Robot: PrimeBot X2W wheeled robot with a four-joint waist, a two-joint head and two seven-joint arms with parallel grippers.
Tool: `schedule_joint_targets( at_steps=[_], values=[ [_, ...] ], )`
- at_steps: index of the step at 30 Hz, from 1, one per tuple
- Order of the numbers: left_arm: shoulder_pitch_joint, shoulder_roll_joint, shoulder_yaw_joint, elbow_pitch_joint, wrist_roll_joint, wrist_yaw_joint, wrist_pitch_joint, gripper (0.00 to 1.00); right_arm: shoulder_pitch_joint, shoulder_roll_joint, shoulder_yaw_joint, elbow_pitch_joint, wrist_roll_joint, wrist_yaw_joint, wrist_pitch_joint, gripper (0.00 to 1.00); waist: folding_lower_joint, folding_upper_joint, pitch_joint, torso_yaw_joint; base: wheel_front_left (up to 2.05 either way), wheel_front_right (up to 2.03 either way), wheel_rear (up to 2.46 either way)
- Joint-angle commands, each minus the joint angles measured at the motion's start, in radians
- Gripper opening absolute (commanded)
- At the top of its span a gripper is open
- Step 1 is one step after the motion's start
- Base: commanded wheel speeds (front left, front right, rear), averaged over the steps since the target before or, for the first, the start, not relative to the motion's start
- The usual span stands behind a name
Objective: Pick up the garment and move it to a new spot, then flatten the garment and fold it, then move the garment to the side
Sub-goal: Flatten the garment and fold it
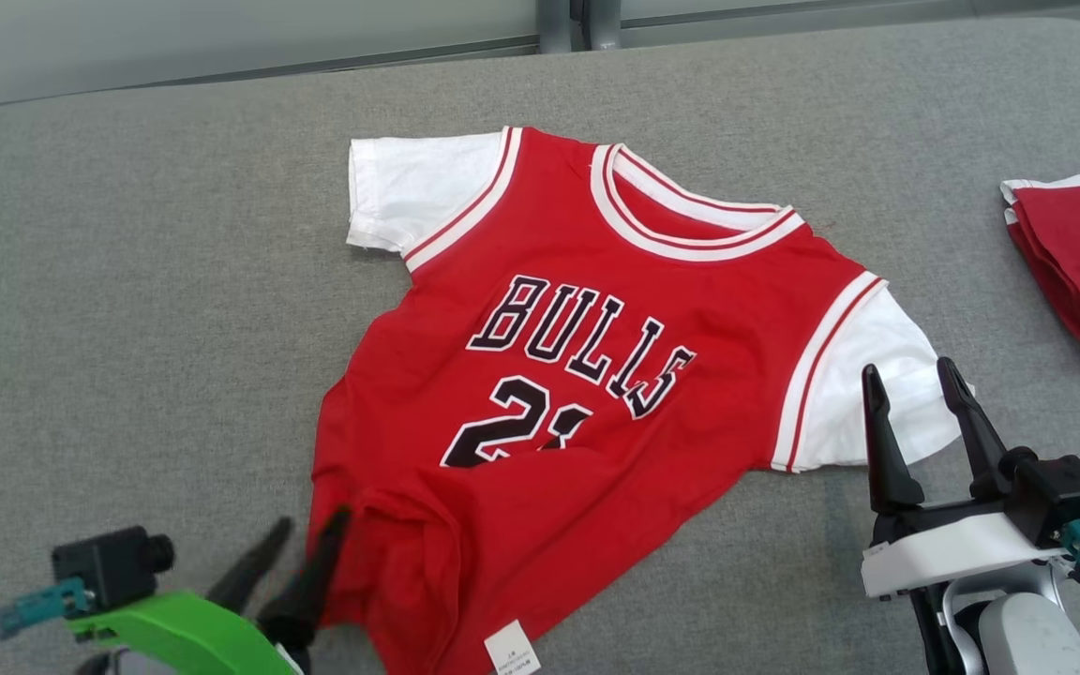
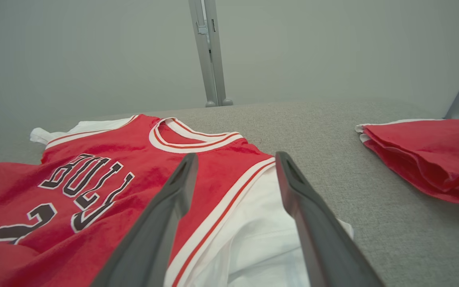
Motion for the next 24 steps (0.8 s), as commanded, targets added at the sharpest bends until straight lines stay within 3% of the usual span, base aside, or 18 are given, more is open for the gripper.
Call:
schedule_joint_targets(
  at_steps=[1,4,9,15,16,17,18,21,24],
  values=[
    [-0.022,0.023,0.013,0.023,0.018,0.022,0.005,1.00,-0.013,-0.003,0.002,-0.004,0.008,-0.001,-0.003,1.00,0.0000,0.0077,0.006,-0.005,0.00,0.00,0.00],
    [-0.069,0.025,0.022,0.096,0.030,0.069,0.028,1.00,-0.025,-0.003,0.010,-0.001,0.013,-0.001,-0.003,1.00,0.0000,0.0077,0.018,-0.022,0.00,0.00,0.00],
    [-0.157,-0.010,-0.012,0.242,0.026,0.043,0.107,1.00,-0.042,-0.003,0.010,-0.005,0.026,-0.001,-0.003,1.00,0.0000,0.0077,0.039,-0.070,0.00,0.00,0.00],
    [-0.201,-0.010,-0.033,0.354,0.026,0.004,0.162,1.00,-0.034,-0.003,0.000,-0.009,0.037,-0.001,-0.003,1.00,0.0000,0.0077,0.059,-0.118,0.00,0.00,0.00],
    [-0.207,-0.006,-0.035,0.366,0.033,-0.002,0.162,0.71,-0.034,-0.003,-0.001,-0.010,0.040,-0.001,-0.003,1.00,0.0000,0.0077,0.061,-0.123,0.00,0.00,0.00],
    [-0.212,-0.007,-0.034,0.374,0.033,-0.010,0.159,0.09,-0.035,-0.003,-0.001,-0.010,0.043,-0.001,-0.003,1.00,0.0000,0.0077,0.063,-0.128,0.00,0.00,0.00],
    [-0.214,-0.008,-0.036,0.381,0.029,-0.025,0.168,0.00,-0.037,-0.003,-0.002,-0.010,0.044,-0.001,-0.003,1.00,0.0000,0.0077,0.065,-0.131,0.00,0.00,0.00],
    [-0.239,0.009,-0.028,0.391,0.033,-0.057,0.173,0.00,-0.041,-0.003,-0.003,-0.009,0.047,-0.001,-0.003,1.00,0.0000,0.0077,0.067,-0.136,0.00,0.00,0.00],
    [-0.266,0.033,-0.020,0.400,0.050,-0.061,0.178,0.00,-0.042,-0.003,-0.005,-0.008,0.048,-0.001,-0.003,1.00,0.0000,0.0077,0.067,-0.136,0.00,0.00,0.00]
  ],
)
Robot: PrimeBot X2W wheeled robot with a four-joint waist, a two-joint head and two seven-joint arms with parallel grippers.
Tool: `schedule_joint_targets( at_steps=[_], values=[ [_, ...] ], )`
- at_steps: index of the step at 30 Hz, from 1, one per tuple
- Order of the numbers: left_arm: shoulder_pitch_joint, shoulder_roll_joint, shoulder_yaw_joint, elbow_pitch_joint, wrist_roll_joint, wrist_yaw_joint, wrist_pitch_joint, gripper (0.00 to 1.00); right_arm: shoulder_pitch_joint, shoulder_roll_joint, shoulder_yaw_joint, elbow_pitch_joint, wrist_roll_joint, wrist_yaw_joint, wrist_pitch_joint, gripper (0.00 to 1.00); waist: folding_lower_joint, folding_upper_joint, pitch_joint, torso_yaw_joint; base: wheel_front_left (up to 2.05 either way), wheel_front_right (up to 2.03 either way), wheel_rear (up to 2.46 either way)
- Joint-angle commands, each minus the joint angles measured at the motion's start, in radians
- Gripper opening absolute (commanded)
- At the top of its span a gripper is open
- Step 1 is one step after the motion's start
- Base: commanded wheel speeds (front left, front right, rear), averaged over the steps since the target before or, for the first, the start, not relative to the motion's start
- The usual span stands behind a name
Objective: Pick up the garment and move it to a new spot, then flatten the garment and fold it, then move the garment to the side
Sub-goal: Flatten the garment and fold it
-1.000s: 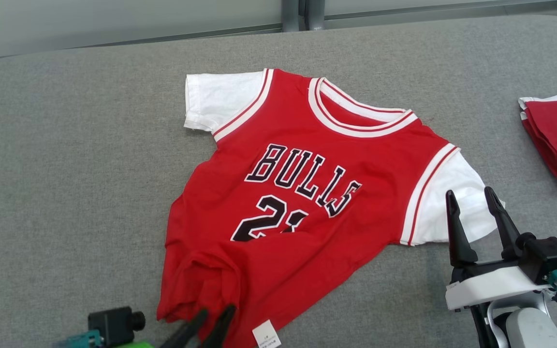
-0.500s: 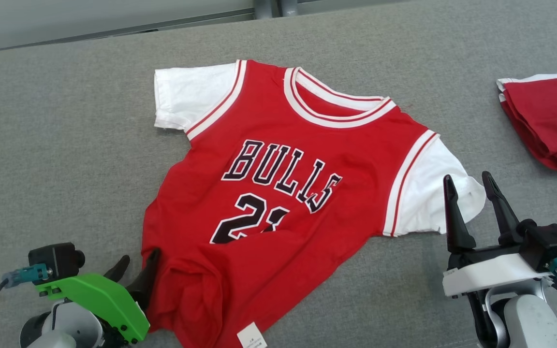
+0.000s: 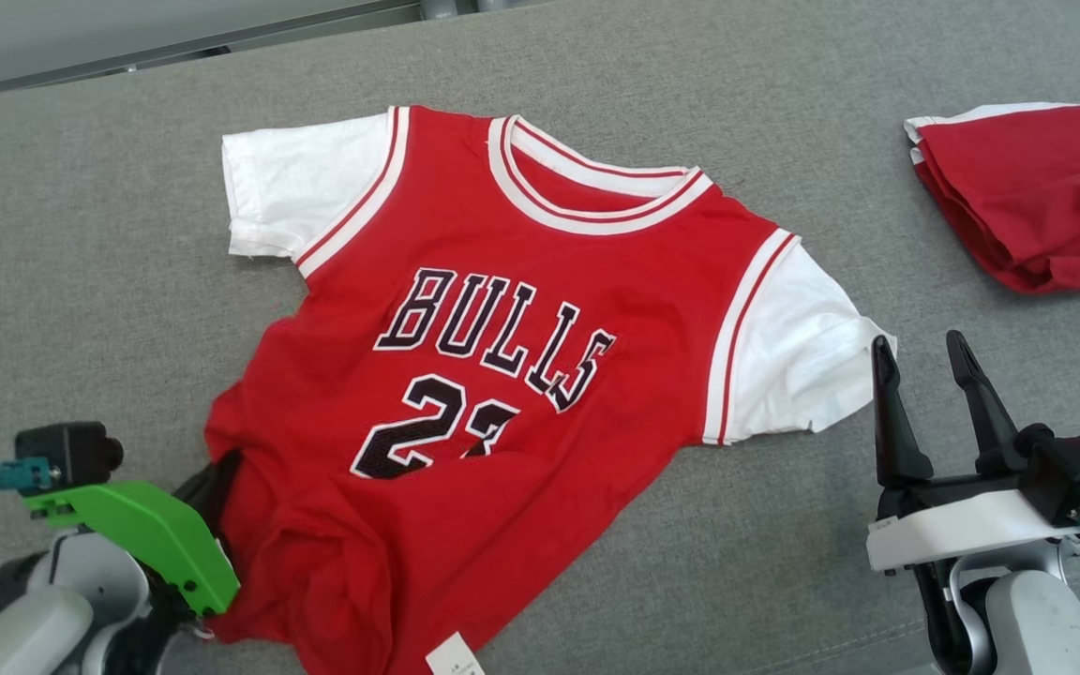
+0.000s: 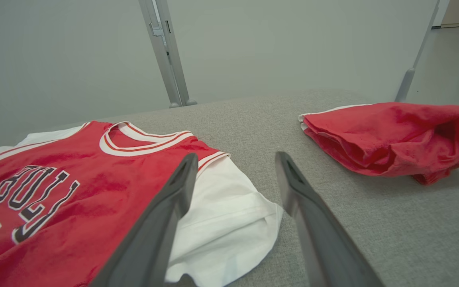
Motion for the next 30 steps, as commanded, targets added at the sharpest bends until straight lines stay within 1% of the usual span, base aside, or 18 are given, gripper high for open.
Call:
schedule_joint_targets(
  at_steps=[1,6,8,10,13,17,21,23,24,25,26,30],
  values=[
    [-0.034,0.024,0.011,0.008,0.009,-0.005,0.008,0.00,-0.005,-0.003,-0.004,-0.001,0.005,-0.001,-0.003,1.00,0.0000,0.0078,0.001,0.002,0.00,0.00,0.00],
    [-0.153,0.080,0.025,0.045,0.061,-0.011,0.058,0.00,-0.022,-0.003,0.002,0.002,-0.001,-0.001,-0.003,1.00,0.0000,0.0078,0.006,0.006,0.00,0.00,0.00],
    [-0.212,0.103,0.027,0.073,0.097,-0.003,0.076,0.00,-0.027,-0.003,0.005,0.004,-0.002,-0.001,-0.003,1.00,0.0000,0.0078,0.008,0.005,0.00,0.00,0.00],
    [-0.274,0.118,0.020,0.116,0.135,-0.008,0.097,0.00,-0.035,-0.002,0.011,0.005,-0.003,-0.001,-0.003,1.00,0.0000,0.0078,0.014,0.002,0.00,0.00,0.00],
    [-0.363,0.121,0.005,0.194,0.186,-0.024,0.127,0.00,-0.049,-0.003,0.023,0.007,-0.002,-0.001,-0.003,1.00,0.0000,0.0078,0.025,-0.009,0.00,0.00,0.00],
    [-0.454,0.104,-0.019,0.310,0.248,-0.058,0.143,0.00,-0.057,-0.003,0.032,0.013,-0.007,-0.001,-0.003,1.00,0.0000,0.0078,0.029,-0.028,0.00,0.00,0.00],
    [-0.487,0.099,-0.054,0.430,0.304,-0.095,0.125,0.00,-0.053,-0.003,0.032,0.019,-0.007,-0.001,-0.003,1.00,0.0000,0.0078,0.011,-0.053,0.00,0.00,0.00],
    [-0.472,0.084,-0.056,0.480,0.293,-0.100,0.119,0.00,-0.040,-0.002,0.032,0.022,-0.011,-0.001,-0.003,1.00,0.0000,0.0078,-0.005,-0.063,0.00,0.00,0.00],
    [-0.460,0.075,-0.054,0.496,0.286,-0.101,0.108,0.31,-0.033,-0.003,0.027,0.022,-0.013,-0.001,-0.003,1.00,0.0000,0.0078,-0.014,-0.064,0.00,0.00,0.00],
    [-0.445,0.070,-0.057,0.509,0.288,-0.104,0.098,0.79,-0.023,-0.003,0.024,0.021,-0.016,-0.001,-0.003,1.00,0.0000,0.0078,-0.023,-0.065,0.00,0.00,0.00],
    [-0.435,0.067,-0.056,0.514,0.290,-0.098,0.079,1.00,-0.015,-0.003,0.018,0.019,-0.020,-0.001,-0.003,1.00,0.0000,0.0078,-0.032,-0.063,0.00,0.00,0.00],
    [-0.368,0.051,-0.024,0.497,0.275,-0.053,-0.039,1.00,0.013,-0.003,-0.027,0.007,-0.041,-0.001,-0.003,1.00,0.0000,0.0078,-0.073,-0.039,0.00,0.00,0.00]
  ],
)
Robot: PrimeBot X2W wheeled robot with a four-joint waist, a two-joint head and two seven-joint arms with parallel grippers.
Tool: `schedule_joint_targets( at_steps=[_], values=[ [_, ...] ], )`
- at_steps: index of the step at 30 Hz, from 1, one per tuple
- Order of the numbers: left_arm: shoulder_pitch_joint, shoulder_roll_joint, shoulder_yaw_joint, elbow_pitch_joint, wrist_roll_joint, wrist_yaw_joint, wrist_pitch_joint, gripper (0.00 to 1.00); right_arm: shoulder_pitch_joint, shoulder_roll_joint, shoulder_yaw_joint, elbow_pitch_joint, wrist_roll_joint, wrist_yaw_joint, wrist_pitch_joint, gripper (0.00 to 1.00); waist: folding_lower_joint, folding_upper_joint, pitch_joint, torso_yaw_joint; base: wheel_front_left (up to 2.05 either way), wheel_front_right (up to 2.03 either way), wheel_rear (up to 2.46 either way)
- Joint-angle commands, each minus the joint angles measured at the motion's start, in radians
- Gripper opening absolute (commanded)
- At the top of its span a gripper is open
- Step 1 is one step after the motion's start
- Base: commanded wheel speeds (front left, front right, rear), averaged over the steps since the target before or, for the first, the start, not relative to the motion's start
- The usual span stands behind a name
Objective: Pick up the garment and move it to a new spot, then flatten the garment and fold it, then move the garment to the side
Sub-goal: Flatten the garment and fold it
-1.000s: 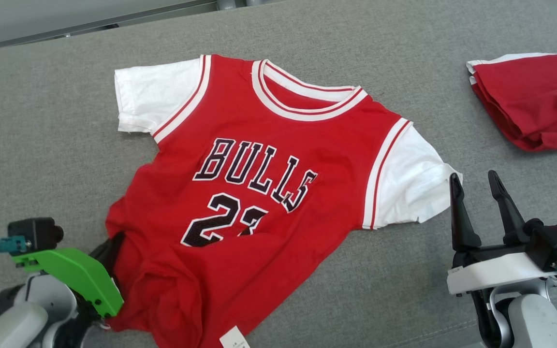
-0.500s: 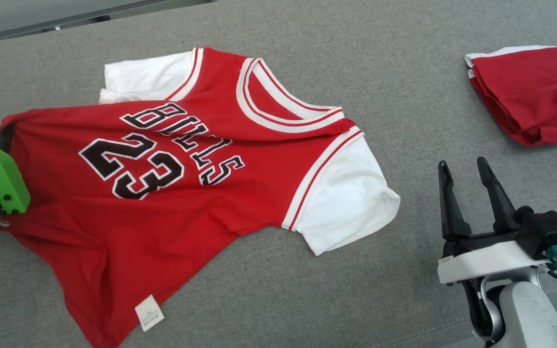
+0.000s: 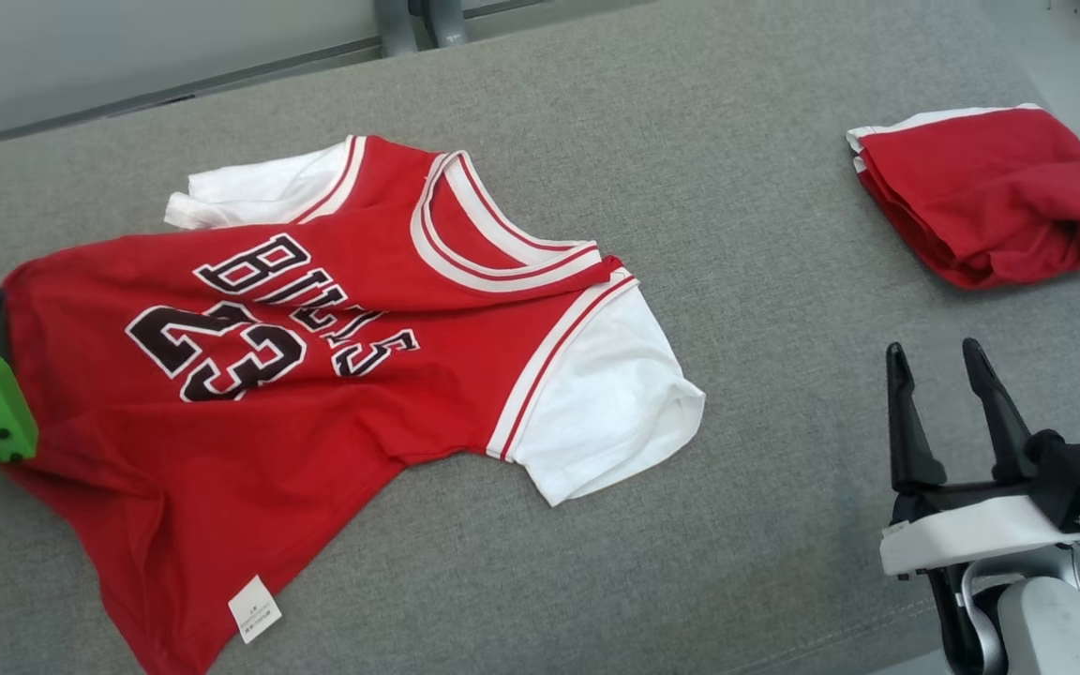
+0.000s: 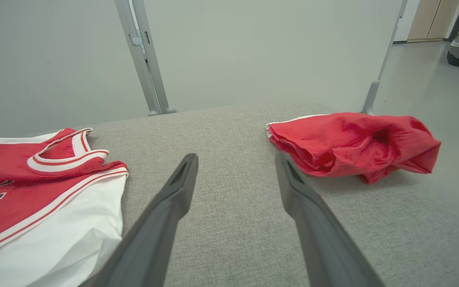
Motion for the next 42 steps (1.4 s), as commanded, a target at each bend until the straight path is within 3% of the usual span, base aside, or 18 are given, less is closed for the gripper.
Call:
schedule_joint_targets(
  at_steps=[1,9,15,17,20,27,34,42],
  values=[
    [0.044,-0.010,0.008,-0.023,-0.017,0.013,-0.036,1.00,0.016,-0.003,-0.021,-0.010,-0.017,-0.001,-0.003,1.00,0.0000,0.0078,-0.040,0.027,0.00,0.00,0.00],
    [0.252,-0.037,0.048,-0.223,-0.022,0.097,-0.252,1.00,0.043,-0.004,-0.071,-0.038,-0.082,-0.001,-0.003,1.00,0.0000,0.0078,-0.124,0.129,0.00,0.00,0.00],
    [0.418,-0.050,0.095,-0.342,0.008,0.129,-0.295,1.00,0.068,-0.003,-0.077,-0.038,-0.103,-0.001,-0.003,1.00,0.0000,0.0078,-0.178,0.186,0.00,0.00,0.00],
    [0.477,-0.067,0.162,-0.385,0.042,0.145,-0.298,1.00,0.075,-0.003,-0.072,-0.040,-0.110,-0.001,-0.003,1.00,0.0000,0.0078,-0.194,0.205,0.00,0.00,0.00],
    [0.594,-0.117,0.260,-0.453,0.118,0.114,-0.296,1.00,0.087,-0.003,-0.067,-0.040,-0.111,-0.001,-0.003,1.00,0.0000,0.0078,-0.209,0.226,0.00,0.00,0.00],
    [0.807,-0.235,0.444,-0.510,0.338,-0.021,-0.296,1.00,0.114,-0.003,-0.055,-0.032,-0.108,-0.001,-0.003,1.00,0.0000,0.0078,-0.237,0.256,0.00,0.00,0.00],
    [0.907,-0.371,0.577,-0.505,0.505,-0.194,-0.296,1.00,0.151,-0.003,-0.040,-0.023,-0.103,-0.001,-0.003,1.00,0.0000,0.0078,-0.252,0.270,0.00,0.00,0.00],
    [0.965,-0.493,0.724,-0.449,0.627,-0.316,-0.296,1.00,0.180,-0.003,-0.030,-0.004,-0.087,-0.001,-0.003,1.00,0.0000,0.0078,-0.259,0.266,0.00,0.00,0.00]
  ],
)
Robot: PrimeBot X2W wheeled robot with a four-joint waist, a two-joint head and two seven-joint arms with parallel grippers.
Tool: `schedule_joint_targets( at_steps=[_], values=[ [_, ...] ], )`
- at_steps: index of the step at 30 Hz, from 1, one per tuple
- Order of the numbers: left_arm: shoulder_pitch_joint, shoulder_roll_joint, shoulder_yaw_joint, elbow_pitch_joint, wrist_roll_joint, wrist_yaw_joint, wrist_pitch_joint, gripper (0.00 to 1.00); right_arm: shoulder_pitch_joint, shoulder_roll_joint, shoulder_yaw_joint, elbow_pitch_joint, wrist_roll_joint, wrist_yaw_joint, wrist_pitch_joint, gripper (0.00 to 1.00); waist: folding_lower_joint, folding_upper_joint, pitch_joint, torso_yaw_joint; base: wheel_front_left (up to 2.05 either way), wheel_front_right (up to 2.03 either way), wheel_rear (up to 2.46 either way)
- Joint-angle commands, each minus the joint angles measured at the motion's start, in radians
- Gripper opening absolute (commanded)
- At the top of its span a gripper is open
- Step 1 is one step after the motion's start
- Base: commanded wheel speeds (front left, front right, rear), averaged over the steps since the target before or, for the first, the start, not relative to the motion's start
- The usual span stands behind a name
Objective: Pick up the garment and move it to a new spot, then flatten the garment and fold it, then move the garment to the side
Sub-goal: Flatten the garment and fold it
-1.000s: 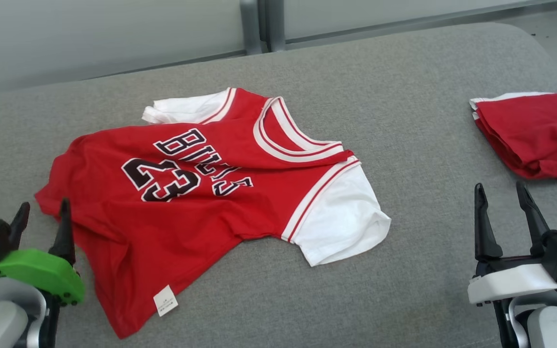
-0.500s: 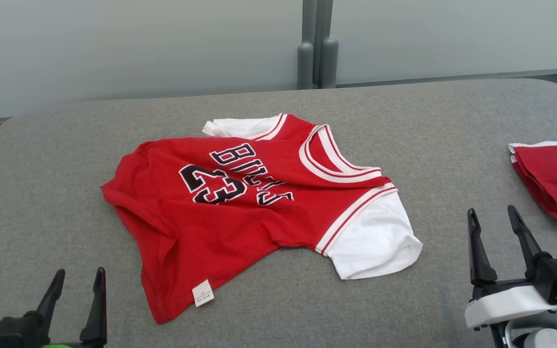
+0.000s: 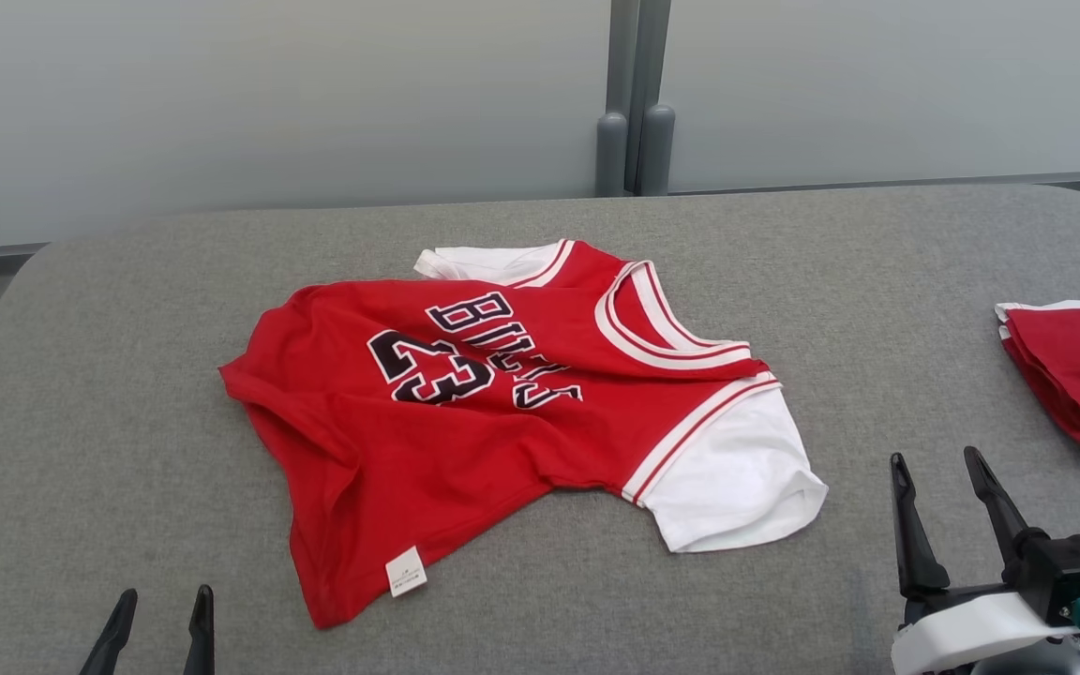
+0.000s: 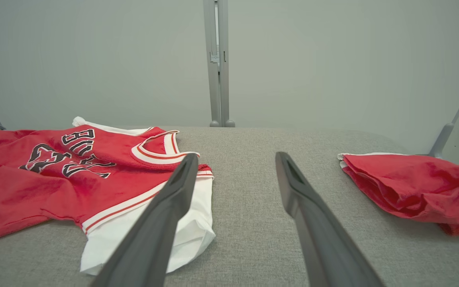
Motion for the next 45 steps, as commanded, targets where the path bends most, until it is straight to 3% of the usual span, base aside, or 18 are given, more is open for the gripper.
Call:
schedule_joint_targets(
  at_steps=[1,11,20,24,29,36,39,45],
  values=[
    [0.007,-0.022,0.028,0.000,0.027,-0.020,0.000,1.00,0.014,-0.003,0.000,0.004,0.007,-0.001,-0.003,1.00,0.0000,0.0077,-0.001,0.000,0.00,0.00,0.00],
    [-0.012,-0.078,0.093,0.015,0.088,-0.053,0.000,1.00,0.010,-0.003,0.001,0.019,0.008,-0.001,-0.003,1.00,0.0000,0.0077,-0.012,0.000,0.00,0.00,0.00],
    [-0.025,-0.086,0.081,0.012,0.065,-0.054,0.000,1.00,-0.025,-0.003,0.028,0.053,0.042,-0.001,-0.003,1.00,0.0000,0.0077,-0.008,-0.003,0.00,0.00,0.00],
    [-0.058,-0.069,0.029,0.047,0.013,-0.054,0.042,1.00,-0.090,-0.030,0.035,0.153,0.078,-0.001,0.016,1.00,0.0000,0.0077,0.015,-0.003,0.00,0.00,0.00],
    [-0.102,-0.094,-0.018,0.018,-0.066,-0.051,0.247,1.00,-0.229,-0.091,0.085,0.266,0.135,-0.001,0.197,1.00,0.0000,0.0077,0.053,0.001,0.00,0.00,0.00],
    [-0.134,-0.118,-0.042,-0.092,-0.145,0.030,0.526,1.00,-0.355,-0.170,0.195,0.298,0.274,0.000,0.538,1.00,0.0000,0.0077,0.111,0.017,0.00,0.00,0.00],
    [-0.151,-0.092,-0.060,-0.103,-0.126,0.046,0.590,1.00,-0.371,-0.201,0.237,0.288,0.331,0.000,0.650,1.00,0.0000,0.0077,0.139,0.024,0.00,0.00,0.00],
    [-0.167,-0.109,-0.082,-0.095,-0.140,0.067,0.651,1.00,-0.321,-0.221,0.292,0.281,0.408,0.000,0.779,1.00,0.0000,0.0077,0.168,0.035,0.00,0.00,0.00]
  ],
)
